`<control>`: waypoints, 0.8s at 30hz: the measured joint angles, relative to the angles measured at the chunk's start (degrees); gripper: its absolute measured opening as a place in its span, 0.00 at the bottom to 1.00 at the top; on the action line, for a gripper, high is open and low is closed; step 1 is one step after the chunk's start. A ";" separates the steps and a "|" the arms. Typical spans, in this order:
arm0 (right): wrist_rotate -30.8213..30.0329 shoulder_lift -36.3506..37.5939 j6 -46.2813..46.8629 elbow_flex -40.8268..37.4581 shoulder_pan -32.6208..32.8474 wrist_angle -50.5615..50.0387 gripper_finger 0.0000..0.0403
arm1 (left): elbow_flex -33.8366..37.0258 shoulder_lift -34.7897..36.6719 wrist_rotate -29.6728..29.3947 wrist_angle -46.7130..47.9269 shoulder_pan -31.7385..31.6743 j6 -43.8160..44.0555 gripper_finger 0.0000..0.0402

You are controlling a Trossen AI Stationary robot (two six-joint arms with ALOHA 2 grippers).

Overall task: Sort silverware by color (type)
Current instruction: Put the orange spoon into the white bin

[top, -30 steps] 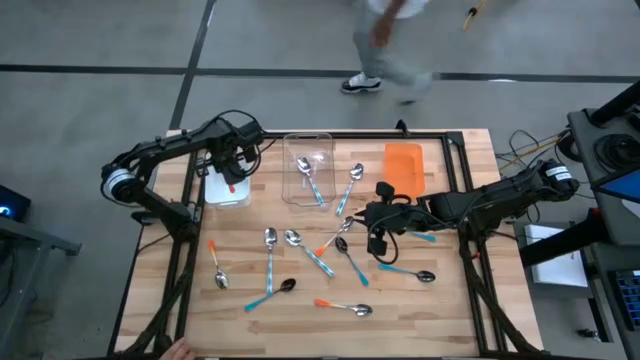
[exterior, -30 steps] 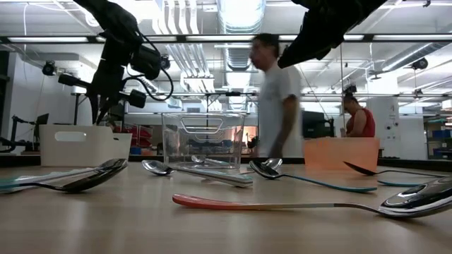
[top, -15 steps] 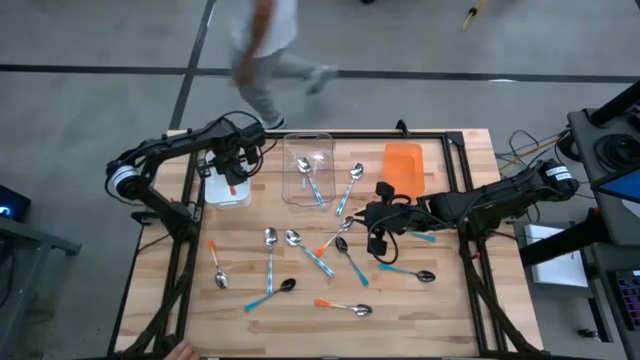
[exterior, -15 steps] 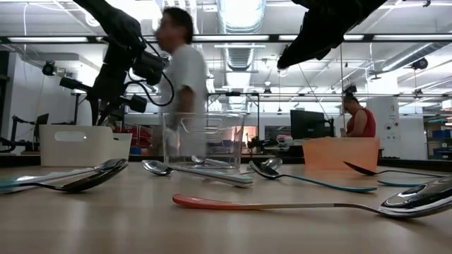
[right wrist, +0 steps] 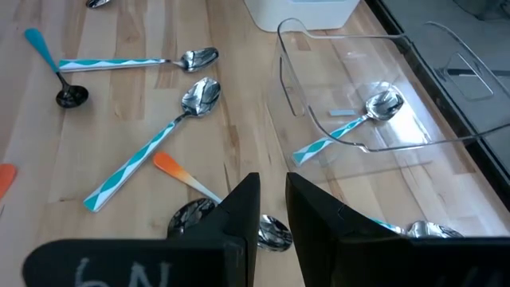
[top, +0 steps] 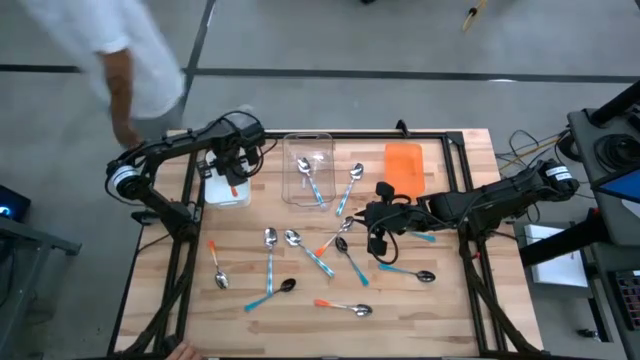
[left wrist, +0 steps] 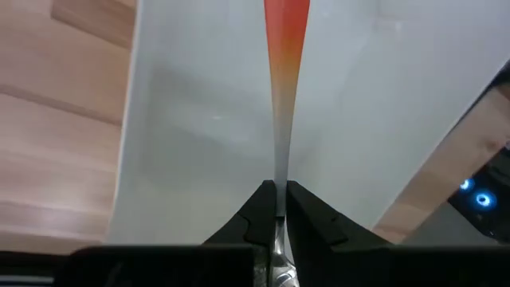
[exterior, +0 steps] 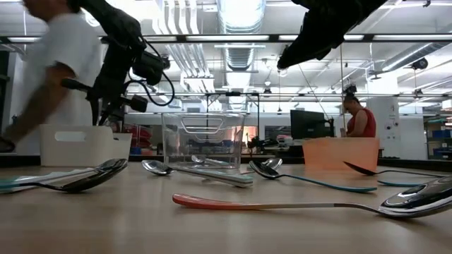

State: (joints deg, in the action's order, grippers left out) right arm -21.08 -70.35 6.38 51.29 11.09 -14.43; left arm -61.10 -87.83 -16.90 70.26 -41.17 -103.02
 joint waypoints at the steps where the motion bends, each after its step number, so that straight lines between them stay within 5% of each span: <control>1: 0.00 0.00 -0.01 0.00 0.00 -0.03 0.13 | 0.00 0.00 0.48 0.00 0.00 -0.01 0.03; 24: 0.02 0.00 -0.01 0.00 -0.01 -0.29 0.13 | 0.15 0.07 5.98 -0.77 -0.31 0.54 0.04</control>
State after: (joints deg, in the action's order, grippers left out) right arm -21.06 -70.35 6.37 51.29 11.09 -14.72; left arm -60.95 -87.77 -10.92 69.49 -41.47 -102.48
